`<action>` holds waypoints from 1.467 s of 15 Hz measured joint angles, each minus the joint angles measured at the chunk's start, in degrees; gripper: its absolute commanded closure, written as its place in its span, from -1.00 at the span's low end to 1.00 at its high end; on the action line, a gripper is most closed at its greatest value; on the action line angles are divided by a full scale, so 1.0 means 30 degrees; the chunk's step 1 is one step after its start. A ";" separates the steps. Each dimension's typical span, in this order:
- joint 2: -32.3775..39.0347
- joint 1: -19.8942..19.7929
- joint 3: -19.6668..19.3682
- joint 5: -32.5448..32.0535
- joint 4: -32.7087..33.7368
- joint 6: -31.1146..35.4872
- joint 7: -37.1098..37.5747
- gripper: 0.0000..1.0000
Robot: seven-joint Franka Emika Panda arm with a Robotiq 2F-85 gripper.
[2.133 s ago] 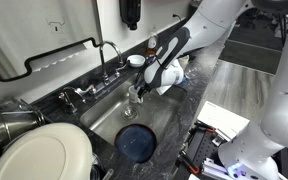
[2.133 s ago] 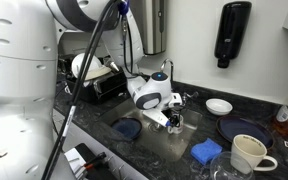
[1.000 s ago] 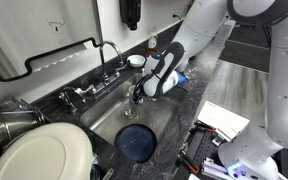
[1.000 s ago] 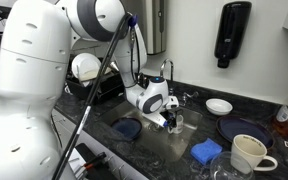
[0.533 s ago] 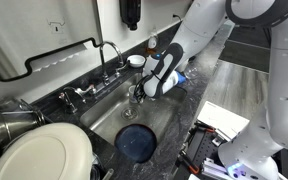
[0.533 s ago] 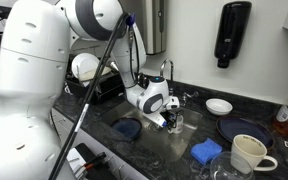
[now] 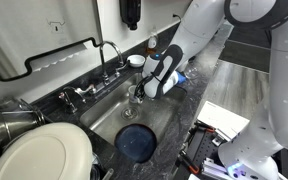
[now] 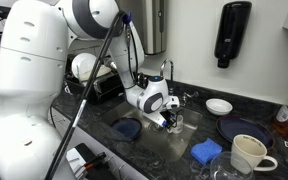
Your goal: Close the faucet using the faucet handle on the right
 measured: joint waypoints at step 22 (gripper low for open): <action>0.0028 0.1261 -0.0889 0.0049 0.0259 -0.1058 0.5505 0.92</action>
